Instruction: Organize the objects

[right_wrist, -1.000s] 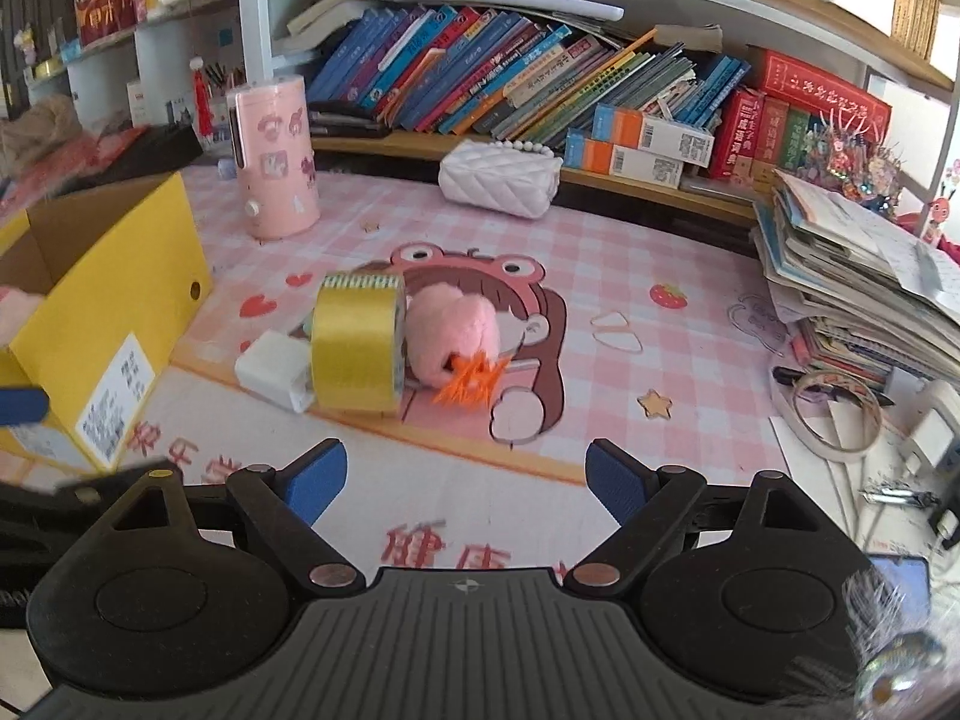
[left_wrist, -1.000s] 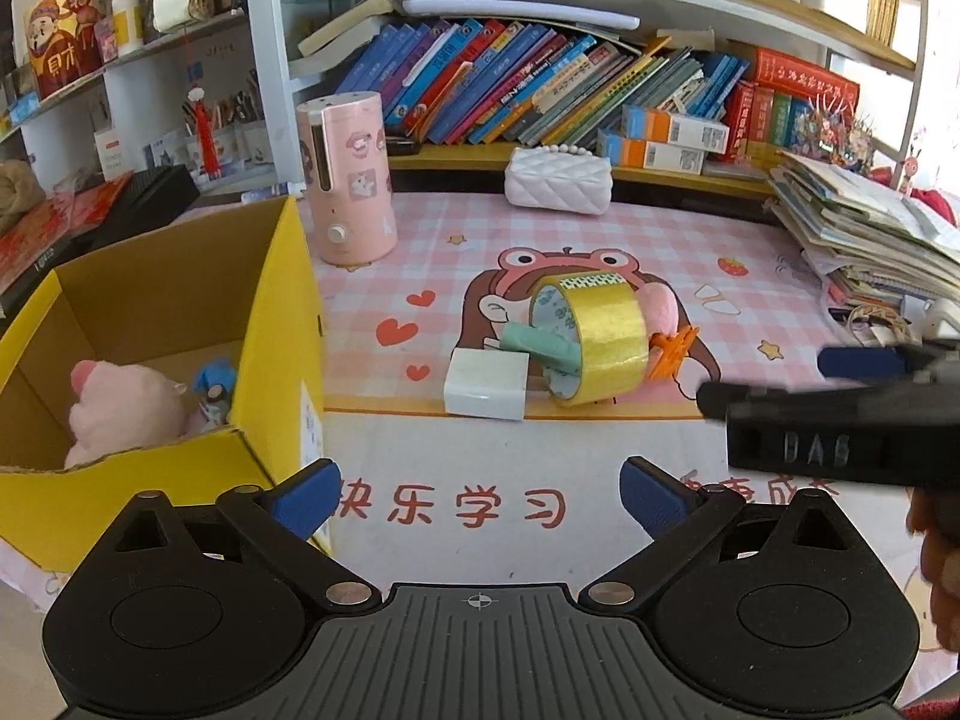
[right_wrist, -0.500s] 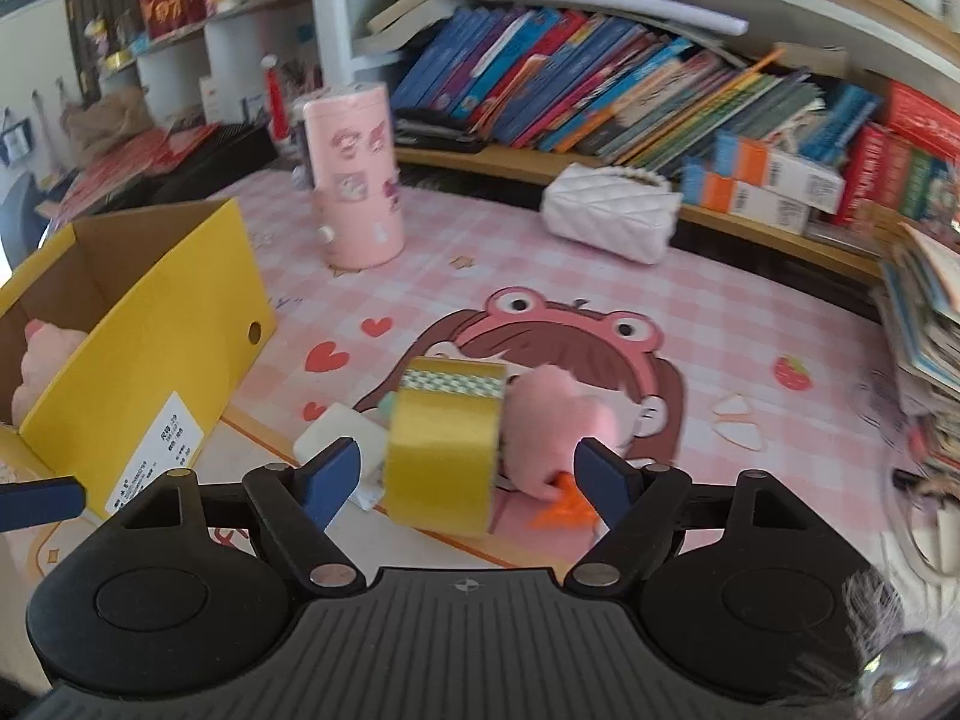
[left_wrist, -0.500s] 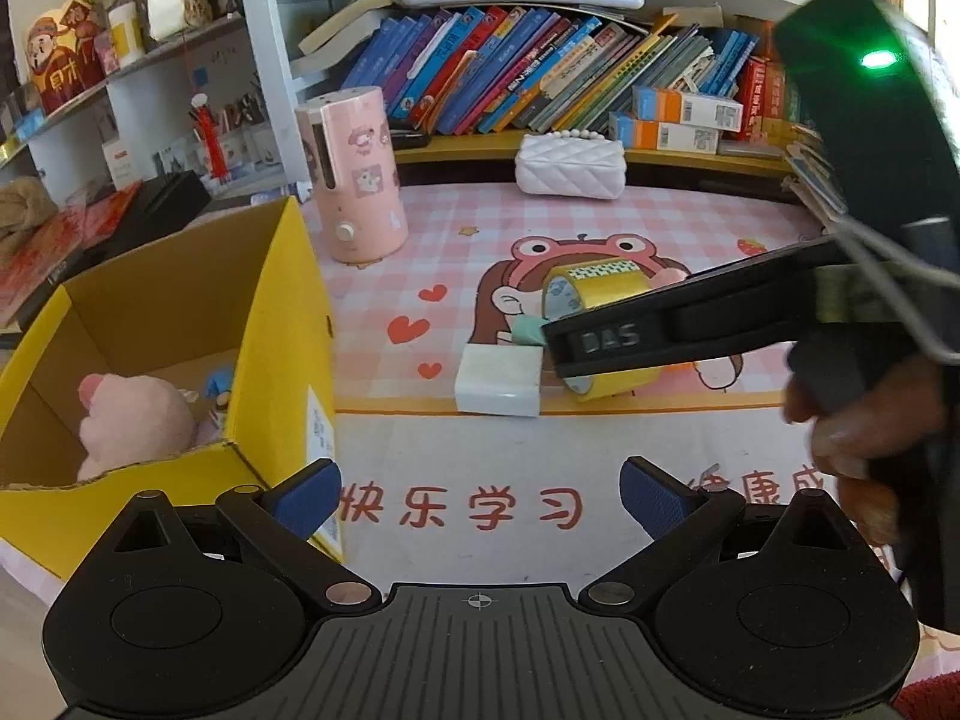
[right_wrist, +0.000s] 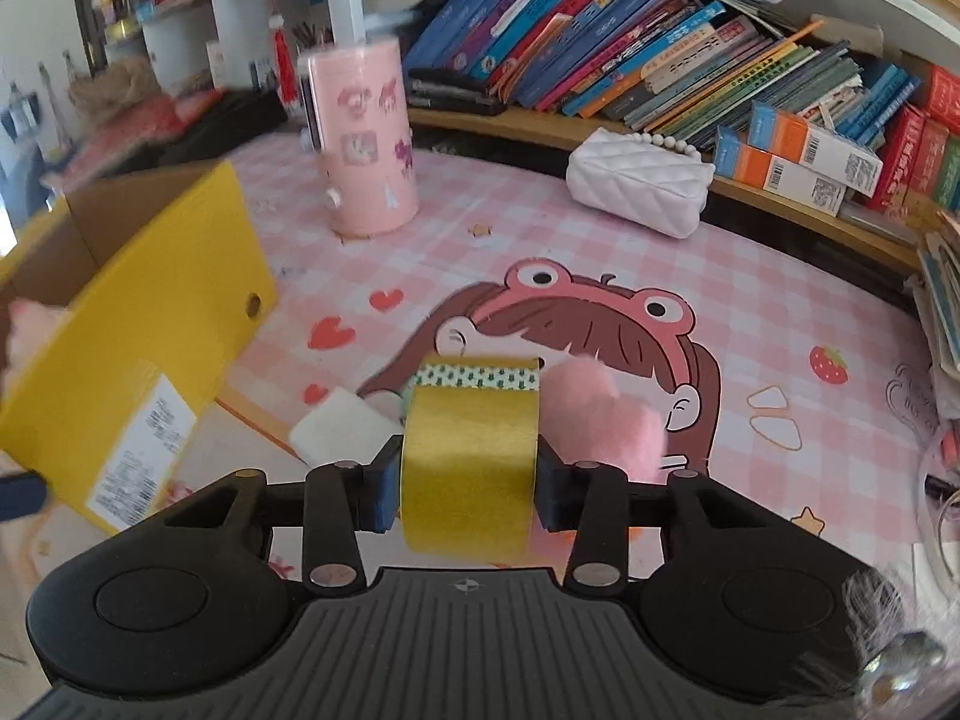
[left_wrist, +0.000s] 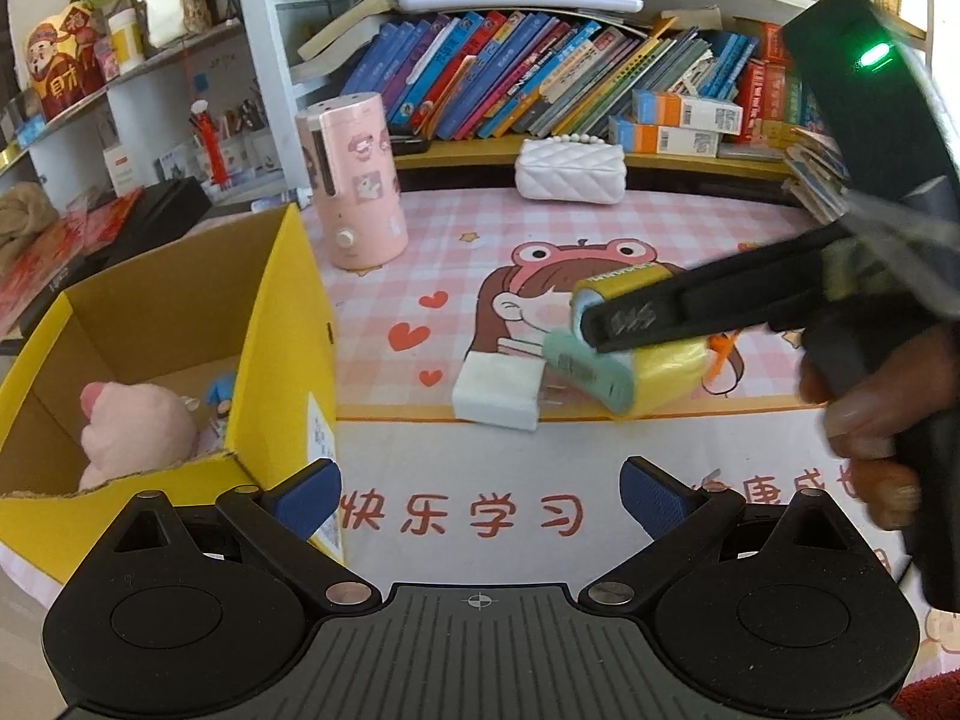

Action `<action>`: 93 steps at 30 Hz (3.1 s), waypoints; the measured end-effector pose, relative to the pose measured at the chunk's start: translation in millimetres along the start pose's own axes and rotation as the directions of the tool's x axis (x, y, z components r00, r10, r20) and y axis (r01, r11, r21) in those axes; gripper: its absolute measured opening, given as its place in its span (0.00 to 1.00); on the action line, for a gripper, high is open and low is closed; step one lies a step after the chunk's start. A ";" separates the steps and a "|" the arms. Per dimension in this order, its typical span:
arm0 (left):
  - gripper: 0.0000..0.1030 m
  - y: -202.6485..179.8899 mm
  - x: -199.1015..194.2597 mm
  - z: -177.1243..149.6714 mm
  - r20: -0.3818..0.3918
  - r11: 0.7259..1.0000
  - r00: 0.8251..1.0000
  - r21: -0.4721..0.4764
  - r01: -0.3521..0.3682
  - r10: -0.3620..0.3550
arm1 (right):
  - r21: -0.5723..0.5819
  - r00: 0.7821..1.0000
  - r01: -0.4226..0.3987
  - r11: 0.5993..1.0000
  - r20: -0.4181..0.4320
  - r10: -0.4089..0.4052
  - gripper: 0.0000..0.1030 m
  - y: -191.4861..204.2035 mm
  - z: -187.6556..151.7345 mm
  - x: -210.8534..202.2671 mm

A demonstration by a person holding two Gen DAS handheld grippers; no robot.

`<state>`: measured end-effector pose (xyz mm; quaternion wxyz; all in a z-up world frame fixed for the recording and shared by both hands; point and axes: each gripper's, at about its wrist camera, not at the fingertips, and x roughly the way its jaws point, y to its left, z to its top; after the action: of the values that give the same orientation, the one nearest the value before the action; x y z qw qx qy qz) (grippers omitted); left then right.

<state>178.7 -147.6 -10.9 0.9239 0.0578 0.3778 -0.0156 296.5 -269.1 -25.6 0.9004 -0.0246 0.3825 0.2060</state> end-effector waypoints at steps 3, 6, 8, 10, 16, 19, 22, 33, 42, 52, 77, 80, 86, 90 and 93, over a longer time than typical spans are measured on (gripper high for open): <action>0.98 -2.1 2.8 1.2 0.000 1.000 1.000 0.002 0.010 -0.010 | 0.087 0.999 -0.046 0.995 0.024 0.045 0.38 -15.0 0.0 -20.2; 0.98 -3.4 6.1 3.4 0.002 1.000 1.000 -0.007 0.022 -0.022 | 0.175 0.998 -0.058 0.983 0.042 0.052 0.38 -32.4 -3.2 -38.9; 0.98 -4.9 9.1 5.5 0.003 1.000 1.000 -0.011 0.029 -0.029 | 0.221 0.998 -0.048 0.974 0.049 0.038 0.38 -43.4 -6.1 -49.7; 0.98 -7.4 13.2 8.3 0.004 0.999 0.999 -0.015 0.036 -0.036 | 0.252 0.998 -0.026 0.967 0.054 0.012 0.38 -53.3 -10.2 -59.8; 0.98 -16.8 31.9 17.1 0.001 0.998 0.999 -0.024 0.050 -0.050 | 0.255 0.993 0.058 0.965 0.086 -0.082 0.38 -68.8 -24.9 -86.5; 0.96 -19.3 43.2 22.0 -0.002 0.999 0.999 -0.032 0.044 -0.044 | 0.245 0.989 0.081 0.966 0.101 -0.109 0.38 -70.7 -30.1 -92.7; 0.92 -19.9 56.9 27.6 -0.004 0.999 1.000 -0.040 0.026 -0.026 | 0.236 0.988 0.089 0.968 0.106 -0.117 0.38 -71.7 -33.7 -95.2; 0.87 -15.7 116.5 35.2 -0.107 0.999 0.994 -0.046 -0.021 0.016 | 0.210 0.992 0.081 0.974 0.081 -0.100 0.37 -71.2 -37.6 -92.9; 0.69 -11.0 128.0 35.1 -0.129 0.998 0.991 -0.063 0.017 -0.025 | 0.233 0.992 0.094 0.968 0.057 -0.111 0.37 -73.2 -40.1 -90.8; 0.68 5.0 78.3 38.1 -0.060 0.988 0.994 -0.126 0.087 -0.095 | 0.238 0.991 0.118 0.964 0.025 -0.128 0.38 -63.6 -42.6 -85.0; 0.68 75.5 -57.7 -26.6 0.106 0.985 0.989 -0.123 0.119 -0.106 | 0.130 0.997 0.069 0.989 0.027 -0.073 0.38 66.4 -61.1 -95.6; 0.68 93.0 -68.0 -39.3 0.102 0.984 0.990 -0.140 0.110 -0.096 | 0.128 0.998 0.064 0.990 0.014 -0.066 0.38 87.2 -66.5 -96.9; 0.68 126.1 -88.4 -64.0 0.098 0.982 0.993 -0.170 0.079 -0.063 | 0.101 0.999 0.042 0.994 0.005 -0.043 0.38 130.5 -77.8 -103.8; 0.68 143.6 -100.1 -79.4 0.092 0.982 0.994 -0.178 0.070 -0.054 | 0.096 0.999 0.034 0.995 -0.004 -0.033 0.38 156.2 -87.0 -107.9; 0.68 155.1 -108.4 -89.8 0.089 0.981 0.995 -0.180 0.066 -0.050 | 0.096 1.000 0.030 0.995 -0.011 -0.029 0.38 172.7 -93.9 -110.2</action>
<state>50.1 15.4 16.2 0.9395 -0.0389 0.3402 -0.0103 96.9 -169.1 4.7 0.9015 0.0120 0.3961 0.1738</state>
